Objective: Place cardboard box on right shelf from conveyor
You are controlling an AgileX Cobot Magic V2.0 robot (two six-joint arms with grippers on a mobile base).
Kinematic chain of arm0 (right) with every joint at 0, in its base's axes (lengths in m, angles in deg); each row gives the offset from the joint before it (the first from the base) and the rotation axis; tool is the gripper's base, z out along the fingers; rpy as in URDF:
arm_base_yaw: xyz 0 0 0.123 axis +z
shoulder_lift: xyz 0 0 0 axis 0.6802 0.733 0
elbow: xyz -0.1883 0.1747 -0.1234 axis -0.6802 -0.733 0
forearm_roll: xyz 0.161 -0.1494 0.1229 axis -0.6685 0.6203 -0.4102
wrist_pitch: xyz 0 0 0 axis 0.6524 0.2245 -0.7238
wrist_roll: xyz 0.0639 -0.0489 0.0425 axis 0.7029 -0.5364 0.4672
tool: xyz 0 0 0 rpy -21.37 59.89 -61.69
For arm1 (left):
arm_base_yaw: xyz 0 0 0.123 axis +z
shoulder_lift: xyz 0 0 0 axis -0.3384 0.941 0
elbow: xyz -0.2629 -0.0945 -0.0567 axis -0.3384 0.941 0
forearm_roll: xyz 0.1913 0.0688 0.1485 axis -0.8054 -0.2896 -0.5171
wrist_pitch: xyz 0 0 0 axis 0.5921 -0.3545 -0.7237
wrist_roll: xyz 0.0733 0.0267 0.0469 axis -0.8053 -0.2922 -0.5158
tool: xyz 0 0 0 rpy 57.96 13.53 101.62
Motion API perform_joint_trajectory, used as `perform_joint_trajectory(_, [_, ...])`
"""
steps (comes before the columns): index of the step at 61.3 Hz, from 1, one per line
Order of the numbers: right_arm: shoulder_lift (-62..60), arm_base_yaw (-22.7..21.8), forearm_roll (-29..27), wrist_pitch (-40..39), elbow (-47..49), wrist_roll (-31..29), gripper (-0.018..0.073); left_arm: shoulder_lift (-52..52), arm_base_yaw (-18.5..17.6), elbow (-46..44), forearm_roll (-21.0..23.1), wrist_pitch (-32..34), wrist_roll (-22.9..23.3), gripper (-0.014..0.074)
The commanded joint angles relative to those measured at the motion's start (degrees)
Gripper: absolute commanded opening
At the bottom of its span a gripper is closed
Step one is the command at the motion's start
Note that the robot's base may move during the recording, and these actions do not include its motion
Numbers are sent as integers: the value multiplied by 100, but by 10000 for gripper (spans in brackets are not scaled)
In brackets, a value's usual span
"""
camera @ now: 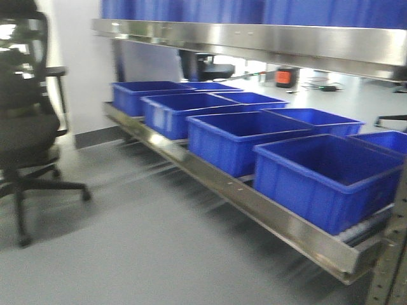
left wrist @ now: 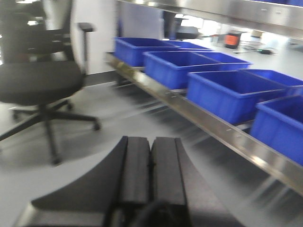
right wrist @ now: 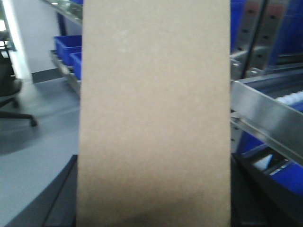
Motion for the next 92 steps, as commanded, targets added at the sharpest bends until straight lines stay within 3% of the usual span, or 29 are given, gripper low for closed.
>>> perform_joint_trajectory(1, [93, -25, 112, -606, 142, -33, 153, -83, 2, 55, 34, 488, -2, -115])
perform_joint_trajectory(92, [93, -25, 112, -606, 142, -33, 153, -83, -8, 55, 34, 488, -2, -116])
